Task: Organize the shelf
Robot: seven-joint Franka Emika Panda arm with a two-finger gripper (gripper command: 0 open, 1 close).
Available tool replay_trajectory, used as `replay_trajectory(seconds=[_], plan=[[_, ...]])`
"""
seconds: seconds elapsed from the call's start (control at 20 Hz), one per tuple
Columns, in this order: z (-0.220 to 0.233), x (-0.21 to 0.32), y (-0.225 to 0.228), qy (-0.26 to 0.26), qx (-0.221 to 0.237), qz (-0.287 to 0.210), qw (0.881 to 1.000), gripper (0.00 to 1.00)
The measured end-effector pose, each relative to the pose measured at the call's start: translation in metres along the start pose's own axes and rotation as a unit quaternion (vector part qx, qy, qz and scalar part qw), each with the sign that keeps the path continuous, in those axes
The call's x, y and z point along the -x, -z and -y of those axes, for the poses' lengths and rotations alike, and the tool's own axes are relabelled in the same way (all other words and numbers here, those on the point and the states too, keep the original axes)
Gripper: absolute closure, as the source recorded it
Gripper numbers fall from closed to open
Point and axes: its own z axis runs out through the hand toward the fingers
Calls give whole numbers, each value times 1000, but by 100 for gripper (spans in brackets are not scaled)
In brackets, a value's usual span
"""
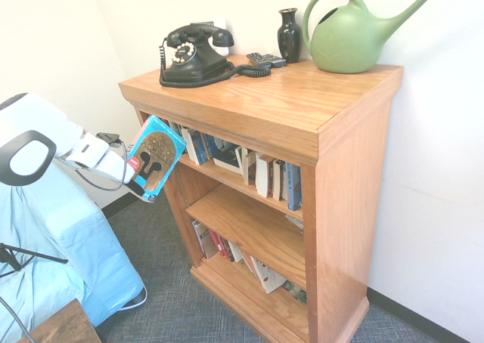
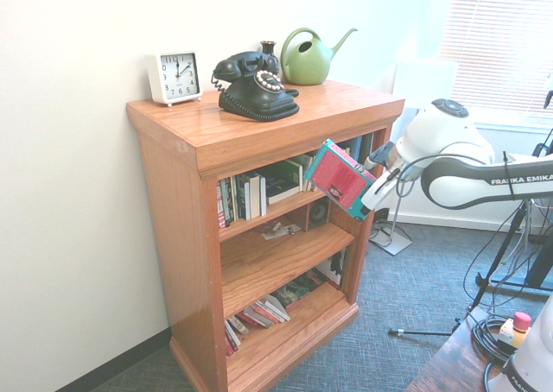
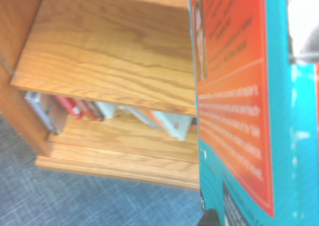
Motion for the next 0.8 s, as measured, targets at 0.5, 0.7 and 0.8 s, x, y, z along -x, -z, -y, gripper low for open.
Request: replay_trajectory(seconds=[0.5,0.7,0.8], plan=[[18,-6,-66,17,-7,41,999,100],[39,-11,-81,22,-14,59,998,100],[49,-10,-88,26,-18,68,997,100]])
